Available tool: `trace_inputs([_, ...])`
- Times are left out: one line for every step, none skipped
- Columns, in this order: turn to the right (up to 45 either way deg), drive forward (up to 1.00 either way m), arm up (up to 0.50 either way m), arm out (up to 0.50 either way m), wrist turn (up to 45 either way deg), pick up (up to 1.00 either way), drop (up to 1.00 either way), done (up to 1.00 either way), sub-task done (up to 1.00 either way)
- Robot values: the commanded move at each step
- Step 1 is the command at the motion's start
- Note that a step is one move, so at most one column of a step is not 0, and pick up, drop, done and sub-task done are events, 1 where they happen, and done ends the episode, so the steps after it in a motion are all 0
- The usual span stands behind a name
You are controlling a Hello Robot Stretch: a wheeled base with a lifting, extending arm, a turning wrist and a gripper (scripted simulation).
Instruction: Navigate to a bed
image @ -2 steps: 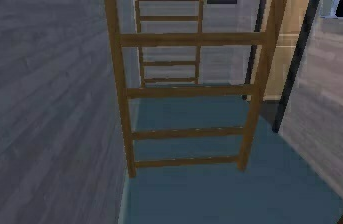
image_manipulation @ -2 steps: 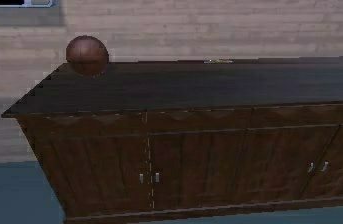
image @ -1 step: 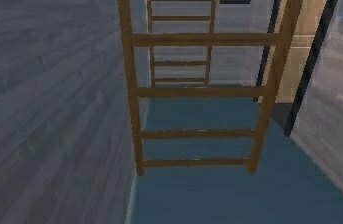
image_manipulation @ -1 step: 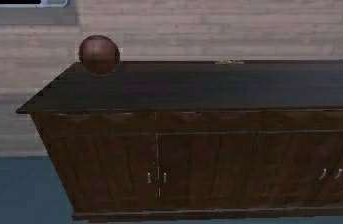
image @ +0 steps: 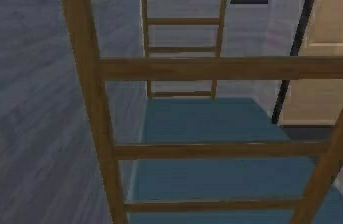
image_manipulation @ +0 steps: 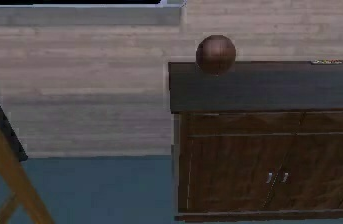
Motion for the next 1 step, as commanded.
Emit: trace_inputs([0.0,0.0,0.0,0.0,0.0,0.0,0.0,1.0,0.0])
